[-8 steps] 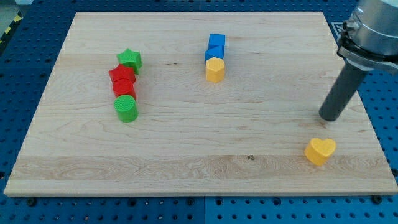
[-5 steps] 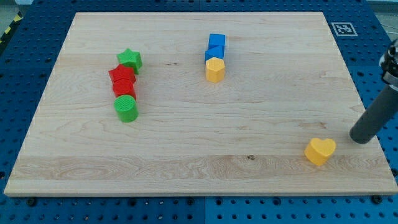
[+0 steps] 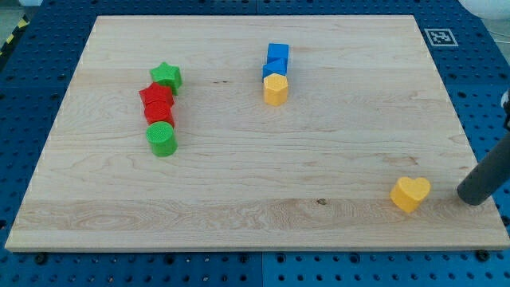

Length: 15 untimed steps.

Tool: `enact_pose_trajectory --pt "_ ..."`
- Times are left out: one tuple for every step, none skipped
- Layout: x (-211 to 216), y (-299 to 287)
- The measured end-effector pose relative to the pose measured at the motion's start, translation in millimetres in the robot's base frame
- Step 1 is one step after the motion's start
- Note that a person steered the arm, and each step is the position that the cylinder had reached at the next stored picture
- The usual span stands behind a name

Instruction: Move the yellow heart towards the yellow hexagon

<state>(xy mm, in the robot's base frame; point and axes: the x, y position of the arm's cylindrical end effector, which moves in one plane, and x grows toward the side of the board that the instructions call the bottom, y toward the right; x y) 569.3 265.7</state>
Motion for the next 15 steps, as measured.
enact_pose_trajectory --pt "10.5 -2.2" --pt "10.8 -16.3" --pt "10.8 -33.2" --pt "10.8 -45.3" --pt "10.8 -51.7" --pt "9.7 -64.9" --pt "4.7 -81.6" --pt "0.3 -92.1" --pt "-3.8 -103.2" --pt "-8.3 -111.7" --pt "-11.4 -114.1" --pt "-12.4 -114.1" --pt "-12.5 -114.1" --pt "-12.7 -115.9" --pt "-13.4 -117.4"
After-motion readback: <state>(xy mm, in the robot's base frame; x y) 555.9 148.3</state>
